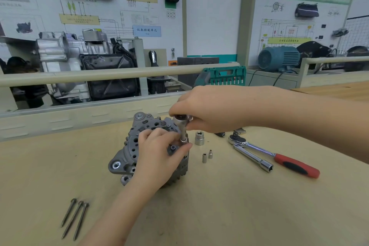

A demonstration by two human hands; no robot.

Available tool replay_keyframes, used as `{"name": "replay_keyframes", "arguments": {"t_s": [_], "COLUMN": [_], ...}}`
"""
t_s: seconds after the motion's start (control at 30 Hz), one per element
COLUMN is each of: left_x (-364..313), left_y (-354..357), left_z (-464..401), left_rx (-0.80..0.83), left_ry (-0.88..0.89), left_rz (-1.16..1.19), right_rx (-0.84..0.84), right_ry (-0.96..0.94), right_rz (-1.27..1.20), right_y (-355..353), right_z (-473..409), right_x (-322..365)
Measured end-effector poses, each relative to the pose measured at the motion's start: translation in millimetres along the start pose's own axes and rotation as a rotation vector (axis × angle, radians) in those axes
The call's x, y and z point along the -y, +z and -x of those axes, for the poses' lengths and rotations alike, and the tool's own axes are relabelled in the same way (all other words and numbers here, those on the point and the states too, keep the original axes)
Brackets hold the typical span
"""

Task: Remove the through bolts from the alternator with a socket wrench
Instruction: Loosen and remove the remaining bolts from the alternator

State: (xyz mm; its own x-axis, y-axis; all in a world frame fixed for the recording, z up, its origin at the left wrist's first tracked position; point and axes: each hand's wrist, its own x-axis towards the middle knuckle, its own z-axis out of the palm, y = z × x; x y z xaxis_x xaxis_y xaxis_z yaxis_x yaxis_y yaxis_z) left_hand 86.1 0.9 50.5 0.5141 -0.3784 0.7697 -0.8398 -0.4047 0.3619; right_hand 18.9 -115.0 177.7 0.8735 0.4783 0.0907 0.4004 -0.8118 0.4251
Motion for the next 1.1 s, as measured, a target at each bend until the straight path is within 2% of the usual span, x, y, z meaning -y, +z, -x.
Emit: {"name": "replay_keyframes", "arguments": {"t_s": [0.2, 0.4, 0.67, 0.83, 0.97, 1.1], "left_x": [-5, 7, 2, 1, 6, 3], "left_y": [4, 1, 5, 4, 3, 5], "left_z": [0, 0, 0, 0, 1, 1], "left_rx": [-0.068, 0.117, -0.026, -0.018, 0.056, -0.011], "left_ry": [-0.035, 0.012, -0.033, 0.012, 0.029, -0.007], "left_rz": [-0.072, 0.062, -0.106, -0.065, -0.012, -0.084], "right_rx": [-0.029, -0.009, -0.015, -0.036, -0.01, 0.002], "right_ry": [0.079, 0.059, 0.045, 0.054, 0.02, 0.012], "right_rz": [0.098, 0.023, 0.06, 0.0, -0.031, 0.012], "right_y": [-2, 0, 0, 3, 1, 0], "right_z": [-2, 1, -5, 0, 0, -7], "right_x": [1, 3, 2, 0, 0, 4]}}
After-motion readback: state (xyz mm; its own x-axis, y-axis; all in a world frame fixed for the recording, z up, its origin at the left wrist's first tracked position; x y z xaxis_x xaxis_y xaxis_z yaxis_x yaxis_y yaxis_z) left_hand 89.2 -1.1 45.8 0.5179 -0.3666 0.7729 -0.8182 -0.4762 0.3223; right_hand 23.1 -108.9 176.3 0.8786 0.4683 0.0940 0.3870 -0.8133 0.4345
